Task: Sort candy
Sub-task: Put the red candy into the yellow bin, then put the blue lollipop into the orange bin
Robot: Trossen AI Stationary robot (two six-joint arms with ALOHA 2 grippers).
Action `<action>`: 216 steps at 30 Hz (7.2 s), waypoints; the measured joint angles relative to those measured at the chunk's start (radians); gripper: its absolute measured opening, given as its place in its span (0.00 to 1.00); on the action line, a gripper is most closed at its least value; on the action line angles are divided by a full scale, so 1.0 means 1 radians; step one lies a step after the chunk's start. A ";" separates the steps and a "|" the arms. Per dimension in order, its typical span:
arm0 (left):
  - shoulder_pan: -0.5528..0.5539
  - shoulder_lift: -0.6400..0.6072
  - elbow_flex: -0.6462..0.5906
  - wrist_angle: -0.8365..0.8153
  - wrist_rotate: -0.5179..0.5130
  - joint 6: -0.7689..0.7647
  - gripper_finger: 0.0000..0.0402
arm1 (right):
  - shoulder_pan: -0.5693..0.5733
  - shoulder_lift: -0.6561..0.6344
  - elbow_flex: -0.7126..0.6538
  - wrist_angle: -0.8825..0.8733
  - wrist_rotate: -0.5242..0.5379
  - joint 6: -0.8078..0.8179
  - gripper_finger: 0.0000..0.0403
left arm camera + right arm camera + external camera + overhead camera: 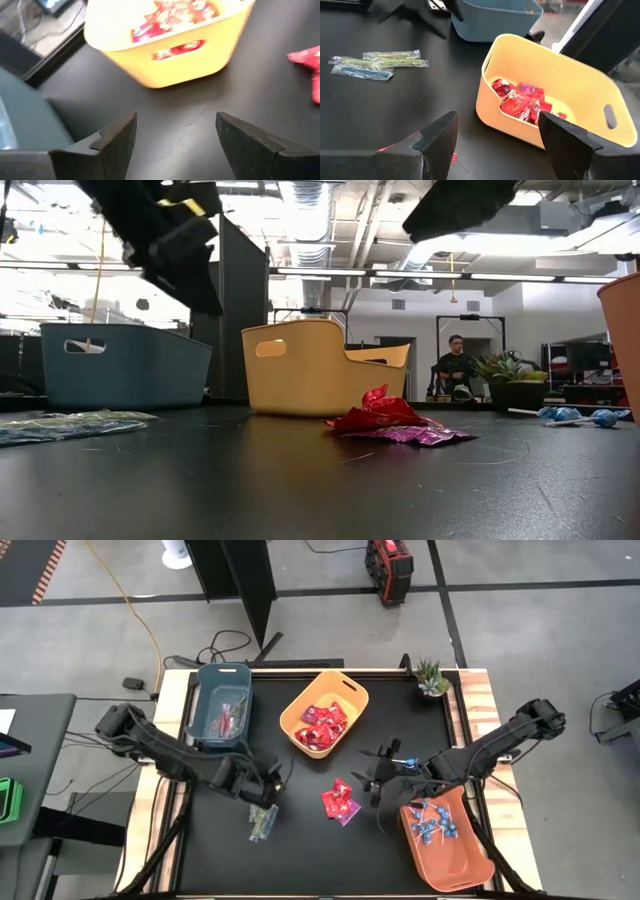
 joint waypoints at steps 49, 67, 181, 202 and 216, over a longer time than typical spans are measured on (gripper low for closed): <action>-0.301 0.001 -0.533 1.371 -0.027 0.638 0.44 | -0.156 0.457 0.233 -0.192 -0.538 0.195 0.71; -0.301 0.001 -0.533 1.369 -0.027 0.641 0.44 | -0.146 0.456 0.142 -0.042 -0.542 0.220 0.56; -0.283 0.001 -0.533 1.384 -0.018 0.615 0.44 | -0.427 0.312 0.006 0.733 -0.244 -0.160 0.01; -0.275 0.001 -0.533 1.385 -0.030 0.626 0.44 | -0.525 0.330 -0.234 1.118 -0.345 -0.002 0.31; -0.220 0.001 -0.533 1.388 -0.031 0.573 0.44 | -0.426 0.320 -0.234 1.246 -0.333 -0.228 0.67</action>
